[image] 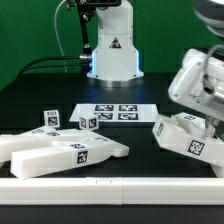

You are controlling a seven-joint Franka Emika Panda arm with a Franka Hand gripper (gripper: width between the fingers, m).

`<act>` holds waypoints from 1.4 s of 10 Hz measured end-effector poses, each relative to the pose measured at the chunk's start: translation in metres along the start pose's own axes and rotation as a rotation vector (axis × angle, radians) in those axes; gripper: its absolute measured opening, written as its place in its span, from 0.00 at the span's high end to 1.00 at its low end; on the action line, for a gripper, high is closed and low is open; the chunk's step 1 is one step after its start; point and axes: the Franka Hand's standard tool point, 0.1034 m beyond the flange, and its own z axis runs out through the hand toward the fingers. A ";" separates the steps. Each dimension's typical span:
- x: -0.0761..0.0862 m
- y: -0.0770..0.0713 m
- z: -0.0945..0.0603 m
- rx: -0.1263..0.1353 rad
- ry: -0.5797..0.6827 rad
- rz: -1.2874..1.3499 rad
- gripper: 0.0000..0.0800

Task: Assemble chair

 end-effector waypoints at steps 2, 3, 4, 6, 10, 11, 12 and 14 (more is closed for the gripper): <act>-0.011 -0.008 0.002 -0.094 -0.027 -0.056 0.96; -0.014 -0.011 0.005 -0.117 -0.038 -0.077 0.96; -0.014 -0.013 0.008 -0.129 -0.040 -0.081 0.96; -0.014 -0.009 0.015 -0.130 -0.031 -0.060 0.96; -0.005 -0.007 0.016 -0.055 0.035 0.117 0.96; -0.005 -0.007 0.015 -0.041 0.041 0.120 0.96; -0.005 -0.008 0.015 -0.036 0.043 0.118 0.96; -0.005 -0.007 0.015 -0.035 0.044 0.063 0.96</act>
Offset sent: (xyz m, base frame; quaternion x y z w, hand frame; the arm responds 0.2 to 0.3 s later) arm 0.0080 0.0101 -0.0036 -0.0999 -0.0185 -0.0439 0.9939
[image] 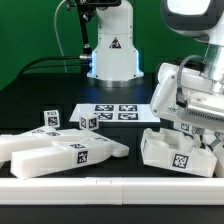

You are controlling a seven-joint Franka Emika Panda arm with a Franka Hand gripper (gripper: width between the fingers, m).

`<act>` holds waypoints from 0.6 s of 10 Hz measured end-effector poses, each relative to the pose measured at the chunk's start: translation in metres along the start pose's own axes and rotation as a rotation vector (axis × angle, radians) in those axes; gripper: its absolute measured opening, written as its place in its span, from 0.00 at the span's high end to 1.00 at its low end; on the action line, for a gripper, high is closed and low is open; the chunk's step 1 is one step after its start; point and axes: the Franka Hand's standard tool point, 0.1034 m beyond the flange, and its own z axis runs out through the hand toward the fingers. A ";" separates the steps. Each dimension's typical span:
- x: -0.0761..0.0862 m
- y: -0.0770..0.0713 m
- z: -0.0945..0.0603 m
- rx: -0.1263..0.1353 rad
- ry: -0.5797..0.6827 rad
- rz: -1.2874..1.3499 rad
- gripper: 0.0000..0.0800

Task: Assemble chair

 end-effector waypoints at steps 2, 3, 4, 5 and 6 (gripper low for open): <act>-0.001 0.001 -0.001 0.005 0.003 -0.019 0.96; -0.003 0.002 -0.001 0.003 0.001 -0.037 0.96; -0.004 0.002 -0.001 0.003 -0.001 -0.041 0.96; -0.004 0.002 -0.001 0.003 -0.001 -0.040 0.96; -0.004 0.001 -0.001 0.003 0.000 -0.039 0.96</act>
Offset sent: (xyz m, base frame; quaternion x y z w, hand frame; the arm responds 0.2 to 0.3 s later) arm 0.0076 0.0174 -0.0039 -0.0304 0.0013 -0.0403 0.9987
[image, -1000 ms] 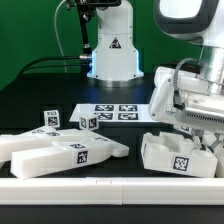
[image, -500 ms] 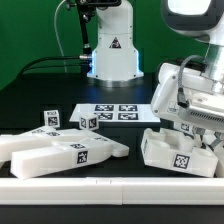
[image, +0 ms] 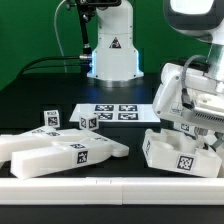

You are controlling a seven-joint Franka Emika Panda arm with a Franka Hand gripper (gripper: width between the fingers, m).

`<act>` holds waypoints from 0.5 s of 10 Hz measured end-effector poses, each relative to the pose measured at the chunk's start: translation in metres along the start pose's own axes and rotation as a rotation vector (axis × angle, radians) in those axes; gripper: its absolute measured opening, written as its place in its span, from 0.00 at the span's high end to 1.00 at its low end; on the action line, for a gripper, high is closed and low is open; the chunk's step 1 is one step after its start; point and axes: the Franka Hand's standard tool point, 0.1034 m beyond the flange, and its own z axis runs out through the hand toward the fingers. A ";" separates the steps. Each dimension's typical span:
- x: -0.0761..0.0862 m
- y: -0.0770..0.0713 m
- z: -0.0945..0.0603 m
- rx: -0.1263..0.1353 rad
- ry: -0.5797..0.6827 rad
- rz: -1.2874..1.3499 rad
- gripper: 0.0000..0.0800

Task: Assemble chair

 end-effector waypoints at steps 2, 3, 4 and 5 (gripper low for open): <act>-0.002 -0.010 0.000 0.018 0.003 0.012 0.67; -0.003 -0.016 -0.001 0.027 0.005 0.017 0.67; -0.004 -0.021 -0.001 0.036 0.006 0.023 0.45; -0.005 -0.026 -0.002 0.044 0.006 0.027 0.45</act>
Offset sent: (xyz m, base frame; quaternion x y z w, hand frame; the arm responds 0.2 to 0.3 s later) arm 0.0000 0.0000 0.0000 0.0000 0.0000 0.0000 1.0000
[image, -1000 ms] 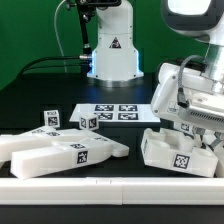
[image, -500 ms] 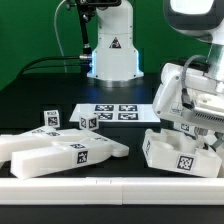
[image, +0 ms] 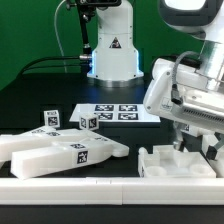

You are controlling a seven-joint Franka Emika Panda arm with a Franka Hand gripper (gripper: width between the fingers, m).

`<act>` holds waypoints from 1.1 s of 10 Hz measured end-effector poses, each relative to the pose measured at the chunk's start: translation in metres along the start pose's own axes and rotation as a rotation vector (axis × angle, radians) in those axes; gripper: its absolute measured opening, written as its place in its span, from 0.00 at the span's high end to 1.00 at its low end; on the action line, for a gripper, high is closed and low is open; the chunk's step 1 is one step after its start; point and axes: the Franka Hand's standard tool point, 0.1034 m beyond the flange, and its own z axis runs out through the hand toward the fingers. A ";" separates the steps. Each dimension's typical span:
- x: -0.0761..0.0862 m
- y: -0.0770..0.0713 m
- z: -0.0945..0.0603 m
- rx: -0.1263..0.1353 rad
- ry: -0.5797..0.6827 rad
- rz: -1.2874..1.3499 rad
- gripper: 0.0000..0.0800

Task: Assemble chair

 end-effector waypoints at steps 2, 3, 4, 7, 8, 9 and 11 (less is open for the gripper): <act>-0.001 -0.003 -0.001 0.004 -0.001 0.012 0.21; -0.004 -0.007 -0.011 0.020 -0.009 0.026 0.19; -0.006 -0.012 -0.022 0.030 -0.021 0.026 0.19; -0.009 -0.030 -0.021 0.041 -0.009 0.206 0.19; -0.007 -0.029 -0.017 0.043 -0.003 0.278 0.19; -0.007 -0.028 -0.018 0.042 -0.006 0.318 0.19; -0.007 -0.028 -0.018 0.043 -0.007 0.462 0.19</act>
Offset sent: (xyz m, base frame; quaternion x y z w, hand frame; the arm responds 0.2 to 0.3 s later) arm -0.0089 -0.0111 0.0430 0.0651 -0.0180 -0.0035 0.9977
